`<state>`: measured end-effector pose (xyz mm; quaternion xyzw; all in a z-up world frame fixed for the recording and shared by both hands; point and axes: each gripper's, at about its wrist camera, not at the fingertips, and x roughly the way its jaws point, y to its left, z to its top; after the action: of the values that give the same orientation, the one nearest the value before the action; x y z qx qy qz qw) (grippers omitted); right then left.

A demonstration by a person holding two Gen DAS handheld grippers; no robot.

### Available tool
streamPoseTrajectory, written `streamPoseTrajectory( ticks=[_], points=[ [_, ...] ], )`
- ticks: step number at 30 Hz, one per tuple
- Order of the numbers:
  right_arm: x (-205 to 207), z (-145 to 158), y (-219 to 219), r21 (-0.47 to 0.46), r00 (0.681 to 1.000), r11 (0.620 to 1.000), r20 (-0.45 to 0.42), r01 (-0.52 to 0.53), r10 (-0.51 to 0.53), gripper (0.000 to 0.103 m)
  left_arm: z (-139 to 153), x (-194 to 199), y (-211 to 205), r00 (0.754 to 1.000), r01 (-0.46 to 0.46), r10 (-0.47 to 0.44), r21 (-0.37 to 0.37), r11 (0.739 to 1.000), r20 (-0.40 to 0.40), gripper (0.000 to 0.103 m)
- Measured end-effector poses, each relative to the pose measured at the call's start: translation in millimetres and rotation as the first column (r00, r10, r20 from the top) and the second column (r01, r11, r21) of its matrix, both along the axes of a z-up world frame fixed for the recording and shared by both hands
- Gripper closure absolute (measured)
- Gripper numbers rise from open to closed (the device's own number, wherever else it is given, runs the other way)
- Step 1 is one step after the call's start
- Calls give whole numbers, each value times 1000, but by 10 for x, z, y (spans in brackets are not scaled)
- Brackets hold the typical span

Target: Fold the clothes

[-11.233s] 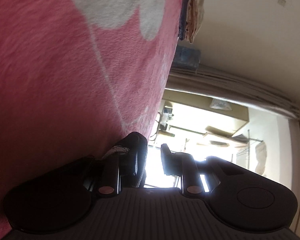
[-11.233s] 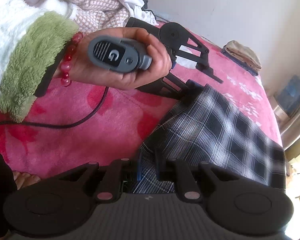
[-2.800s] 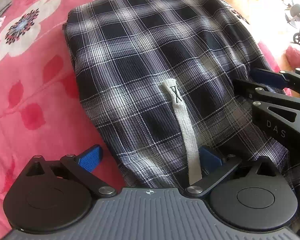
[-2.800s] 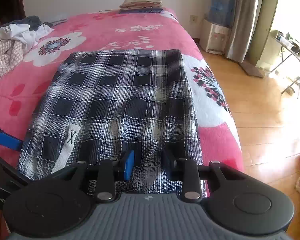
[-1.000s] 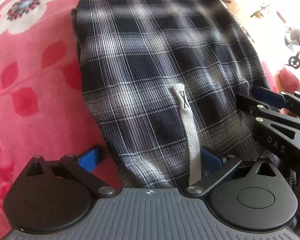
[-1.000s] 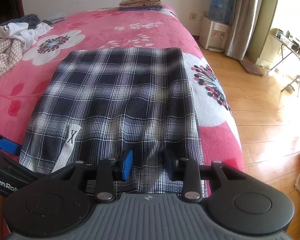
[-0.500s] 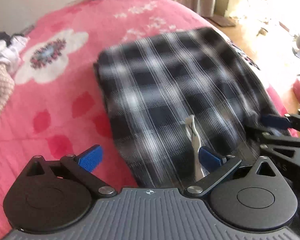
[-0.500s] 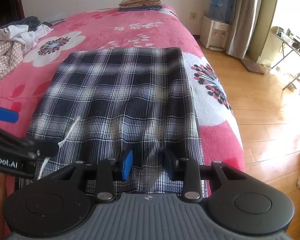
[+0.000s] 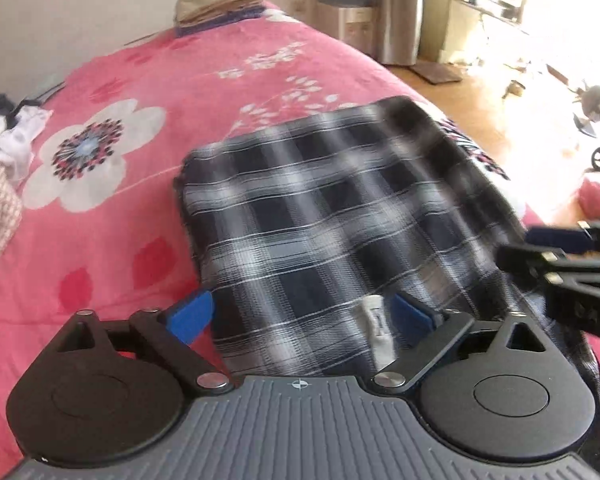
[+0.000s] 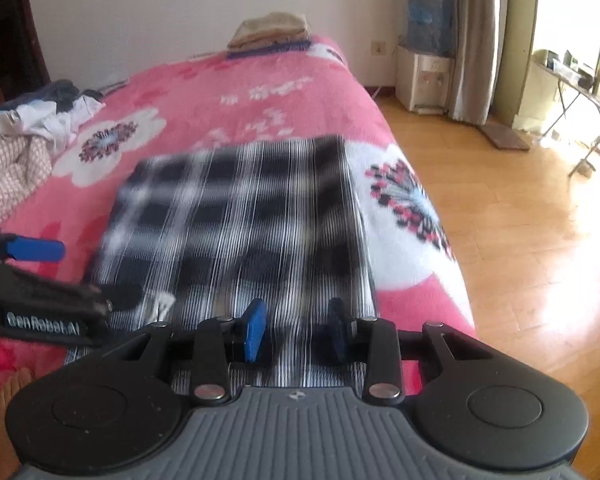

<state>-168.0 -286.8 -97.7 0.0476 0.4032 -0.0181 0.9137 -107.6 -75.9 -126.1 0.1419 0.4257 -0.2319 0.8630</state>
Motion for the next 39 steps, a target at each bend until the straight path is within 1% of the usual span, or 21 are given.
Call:
streamPoseTrajectory(
  ticks=[1,2,5,7,9,11,14,16,18,19,21,23,24,25,26,28,31,33,34,39],
  points=[
    [37,4,-3,-5,1000,1000,2,-6,6,68,-7,5,-10,1000,14,-14,-3,1000,-5,16],
    [74,9,-6,-10,1000,1000,4,-11,11,69,-14,10,-18,1000,27,-27,-6,1000,-10,19],
    [166,-9,-5,-5,1000,1000,1,-26,26,77,-87,58,13,998,31,-31,2,1000,-49,23],
    [227,-38,-4,-1,999,999,-5,-34,34,80,-145,88,37,997,23,-23,10,1000,-75,28],
    [271,-102,-11,-9,999,999,-26,-32,31,83,-184,108,50,996,14,-12,17,1000,-94,28],
    [273,-117,-54,-6,999,1000,-38,-7,7,84,-191,115,46,995,13,-11,17,1000,-100,28],
    [184,-17,-124,16,1000,1000,-15,13,-12,84,-195,118,38,994,13,-11,18,1000,-109,26],
    [98,66,-138,33,1000,999,9,-11,11,84,-210,121,27,993,10,-8,21,1000,-117,24],
    [9,102,-107,30,998,998,12,-60,60,84,-232,122,34,992,7,-3,27,1000,-129,23],
    [-30,92,-92,21,997,996,1,-82,82,84,-240,120,38,991,5,-1,30,1000,-133,23],
    [-97,1,-83,-9,993,994,-48,-106,105,84,-242,119,43,991,5,0,33,999,-133,22],
    [-135,-134,-136,-58,991,996,-117,-75,68,84,-244,118,47,991,5,0,36,999,-133,21],
    [-163,-170,-183,-79,991,996,-132,-45,34,86,-245,118,49,991,4,1,37,999,-133,21],
    [-202,-158,-247,-70,991,997,-131,-15,5,86,-246,117,51,991,4,1,39,999,-133,21],
    [-244,-110,-306,-41,993,999,-121,8,-13,86,-247,116,53,991,4,1,40,999,-133,21],
    [-333,5,-363,2,996,1000,-92,17,-17,85,-249,115,57,991,4,2,43,999,-133,20],
    [-488,73,-302,50,992,996,-93,-78,83,85,-251,113,64,991,3,3,47,999,-133,20],
    [-581,38,-256,70,982,988,-124,-135,143,85,-253,114,70,991,3,4,50,999,-131,19],
    [-623,20,-245,74,978,986,-139,-147,156,85,-256,116,76,991,2,5,51,999,-131,19],
    [-814,39,-297,55,982,995,-162,-88,96,85,-247,103,85,993,0,7,61,998,-121,19]
  ],
)
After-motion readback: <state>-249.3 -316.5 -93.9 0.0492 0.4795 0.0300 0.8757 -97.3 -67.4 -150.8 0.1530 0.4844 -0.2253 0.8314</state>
